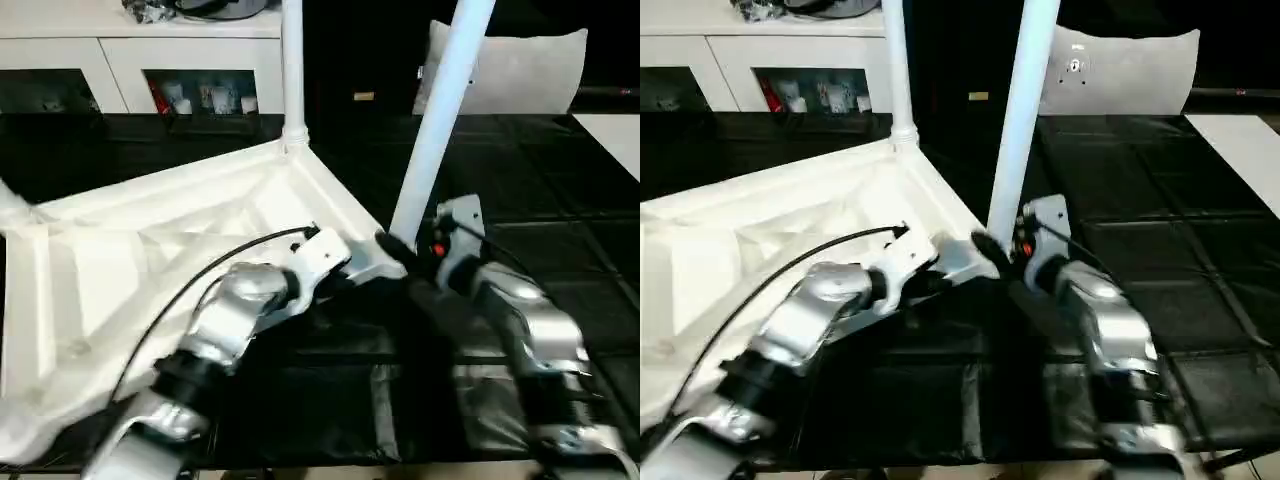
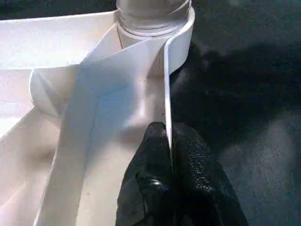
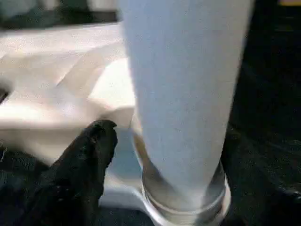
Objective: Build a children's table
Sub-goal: Rotate leg to tighten
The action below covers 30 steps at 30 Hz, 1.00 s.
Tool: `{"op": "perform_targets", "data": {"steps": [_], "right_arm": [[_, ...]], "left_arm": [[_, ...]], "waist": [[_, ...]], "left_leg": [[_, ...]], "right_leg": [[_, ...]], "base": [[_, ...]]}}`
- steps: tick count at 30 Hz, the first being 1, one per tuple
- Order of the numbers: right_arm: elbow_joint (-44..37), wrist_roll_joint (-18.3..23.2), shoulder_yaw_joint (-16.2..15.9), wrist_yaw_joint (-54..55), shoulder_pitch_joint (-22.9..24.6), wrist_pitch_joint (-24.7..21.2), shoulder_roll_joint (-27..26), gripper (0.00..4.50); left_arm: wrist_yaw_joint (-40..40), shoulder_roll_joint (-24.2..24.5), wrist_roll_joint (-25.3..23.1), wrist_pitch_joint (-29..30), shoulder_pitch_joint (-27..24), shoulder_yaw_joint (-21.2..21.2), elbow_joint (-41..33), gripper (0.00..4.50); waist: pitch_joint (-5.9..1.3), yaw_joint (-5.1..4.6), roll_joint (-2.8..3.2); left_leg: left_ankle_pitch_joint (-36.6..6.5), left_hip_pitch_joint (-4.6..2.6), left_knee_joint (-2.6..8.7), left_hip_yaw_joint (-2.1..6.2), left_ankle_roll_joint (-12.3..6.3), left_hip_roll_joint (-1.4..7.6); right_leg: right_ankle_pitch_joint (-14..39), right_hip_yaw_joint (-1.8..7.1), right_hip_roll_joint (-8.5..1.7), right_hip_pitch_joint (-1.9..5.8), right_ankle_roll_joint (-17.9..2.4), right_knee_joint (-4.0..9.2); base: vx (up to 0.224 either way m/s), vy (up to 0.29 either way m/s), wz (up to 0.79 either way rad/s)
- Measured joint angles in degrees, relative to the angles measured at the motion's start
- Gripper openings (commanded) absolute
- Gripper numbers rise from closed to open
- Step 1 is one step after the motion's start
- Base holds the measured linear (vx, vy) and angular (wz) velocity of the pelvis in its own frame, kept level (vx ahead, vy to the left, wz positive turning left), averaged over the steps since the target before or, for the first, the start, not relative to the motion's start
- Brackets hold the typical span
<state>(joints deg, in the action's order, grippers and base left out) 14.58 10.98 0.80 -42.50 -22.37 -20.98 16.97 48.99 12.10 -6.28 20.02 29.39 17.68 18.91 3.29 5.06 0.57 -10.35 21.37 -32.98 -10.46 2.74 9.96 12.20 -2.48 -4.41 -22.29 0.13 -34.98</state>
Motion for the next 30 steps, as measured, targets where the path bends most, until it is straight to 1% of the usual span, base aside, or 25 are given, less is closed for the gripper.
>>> {"op": "perform_targets", "data": {"steps": [1,3,5,11,12,13,16,17,18,20,21,23,26,28,29,30], "right_arm": [[0.01,0.06,-0.77,-3.25,0.48,1.17,1.76,4.01],[0.01,0.68,-0.85,-7.54,0.85,2.09,3.92,4.01],[-0.04,0.81,-0.66,-9.62,0.84,3.10,5.16,4.01],[-0.07,4.00,-1.78,-22.61,0.83,4.88,11.64,4.01],[-0.06,4.45,-1.80,-24.34,0.83,5.23,12.39,3.74],[-0.01,4.53,-1.88,-25.09,0.82,5.43,12.57,3.74],[0.32,4.67,-3.74,-29.19,0.83,6.79,13.02,3.42],[0.38,4.67,-3.93,-29.79,0.83,6.94,13.02,3.42],[0.39,4.79,-4.37,-31.16,0.82,7.10,13.13,3.26],[0.39,5.04,-5.50,-33.29,0.83,7.04,13.64,3.11],[0.39,5.21,-5.90,-34.37,0.83,6.89,13.72,2.94],[0.39,5.35,-6.24,-35.34,0.83,6.82,13.74,2.94],[0.40,5.35,-6.94,-35.68,0.82,6.90,13.84,2.62],[0.43,5.29,-7.91,-36.17,0.83,7.01,13.85,2.50],[0.46,5.24,-8.18,-36.49,0.83,7.14,13.84,2.27],[0.50,5.18,-8.19,-36.75,0.83,7.28,13.84,2.27]], "left_arm": [[1.86,1.58,0.31,-1.75,-0.24,0.04,0.01,0.00],[4.53,3.67,0.68,-4.85,-0.64,0.13,0.25,0.00],[6.10,4.58,0.95,-6.53,-0.73,0.23,0.64,0.00],[14.69,9.84,3.17,-11.62,-1.86,0.92,0.15,0.00],[15.98,10.48,3.69,-12.29,-1.99,1.08,0.15,0.00],[16.72,10.78,3.95,-12.56,-2.07,1.16,0.15,0.00],[20.78,12.32,5.52,-13.45,-2.74,1.51,-0.37,0.00],[21.47,12.50,5.66,-13.67,-2.89,1.58,-0.50,0.00],[22.21,12.75,5.79,-13.80,-2.93,1.82,-0.70,0.00],[23.58,13.34,6.31,-13.94,-3.31,2.14,-1.30,0.00],[24.07,13.56,6.46,-14.18,-3.59,2.34,-1.71,0.00],[24.45,13.63,6.48,-14.25,-3.65,2.40,-1.80,0.00],[24.65,13.73,6.56,-14.40,-3.66,2.52,-1.80,0.00],[24.89,13.72,6.58,-14.72,-3.66,2.70,-1.79,0.00],[25.03,13.70,6.58,-14.88,-3.66,2.79,-1.79,0.00],[25.15,13.71,6.58,-15.03,-3.66,2.86,-1.79,0.00]], "waist": [[0.01,-0.03,-0.02],[0.04,-0.01,-0.06],[0.04,-0.02,-0.07],[0.04,0.22,-0.07],[0.04,0.21,-0.09],[0.05,0.21,-0.09],[0.07,0.30,-0.13],[0.07,0.43,-0.13],[0.07,0.59,-0.14],[0.08,0.75,-0.18],[0.08,0.86,-0.18],[0.08,1.00,-0.18],[0.08,1.06,-0.18],[0.09,1.16,-0.19],[0.09,1.25,-0.18],[0.09,1.35,-0.18]], "left_leg": [[0.00,0.01,0.00,0.00,0.00,0.00],[0.00,0.07,-0.04,0.00,0.00,0.00],[0.00,0.08,-0.10,0.00,0.00,0.00],[0.08,0.15,-0.10,-0.01,-0.15,0.03],[0.09,0.15,-0.12,-0.01,-0.17,0.03],[0.09,0.15,-0.13,-0.01,-0.17,0.03],[0.08,0.16,-0.20,-0.01,-0.15,0.04],[0.07,0.17,-0.22,-0.01,-0.14,0.04],[0.06,0.20,-0.23,-0.01,-0.13,0.04],[0.06,0.22,-0.30,-0.01,-0.12,0.05],[0.06,0.23,-0.33,-0.01,-0.12,0.05],[0.05,0.23,-0.40,-0.01,-0.12,0.06],[0.05,0.23,-0.48,-0.01,-0.12,0.08],[0.05,0.23,-0.50,-0.01,-0.12,0.08],[0.05,0.24,-0.51,-0.01,-0.12,0.08],[0.05,0.24,-0.52,-0.01,-0.12,0.08]], "right_leg": [[0.00,-0.01,0.00,-0.01,0.00,-0.01],[0.00,0.01,0.00,-0.04,0.00,-0.01],[0.00,0.02,0.00,-0.03,0.00,0.00],[0.02,-0.05,0.00,-0.06,-0.05,-0.02],[0.02,-0.05,0.00,-0.06,-0.05,-0.03],[0.02,-0.05,0.00,-0.06,-0.05,-0.03],[0.02,-0.05,0.00,-0.06,-0.05,-0.09],[0.02,-0.05,-0.01,-0.06,-0.06,-0.10],[0.01,-0.05,-0.01,-0.06,-0.07,-0.11],[0.00,-0.05,-0.01,-0.05,-0.08,-0.12],[0.00,-0.04,-0.01,-0.05,-0.09,-0.12],[-0.01,-0.04,-0.02,-0.05,-0.10,-0.18],[-0.01,-0.05,-0.02,-0.05,-0.10,-0.26],[-0.01,-0.05,-0.02,-0.06,-0.10,-0.28],[-0.01,-0.05,-0.02,-0.06,-0.10,-0.28],[-0.01,-0.05,-0.02,-0.05,-0.10,-0.28]], "base": [[0.000,0.000,0.00],[0.000,0.000,0.00],[0.000,0.000,0.00],[0.000,0.000,0.00],[0.000,0.000,0.00],[0.000,0.000,0.00],[0.000,0.000,0.00],[0.000,0.000,0.00],[0.000,0.000,0.00],[0.000,0.000,0.00],[0.000,0.000,0.00],[0.000,0.000,0.00],[0.000,0.000,0.00],[0.000,0.000,0.00],[0.000,0.000,0.00],[0.000,0.000,0.00]]}}
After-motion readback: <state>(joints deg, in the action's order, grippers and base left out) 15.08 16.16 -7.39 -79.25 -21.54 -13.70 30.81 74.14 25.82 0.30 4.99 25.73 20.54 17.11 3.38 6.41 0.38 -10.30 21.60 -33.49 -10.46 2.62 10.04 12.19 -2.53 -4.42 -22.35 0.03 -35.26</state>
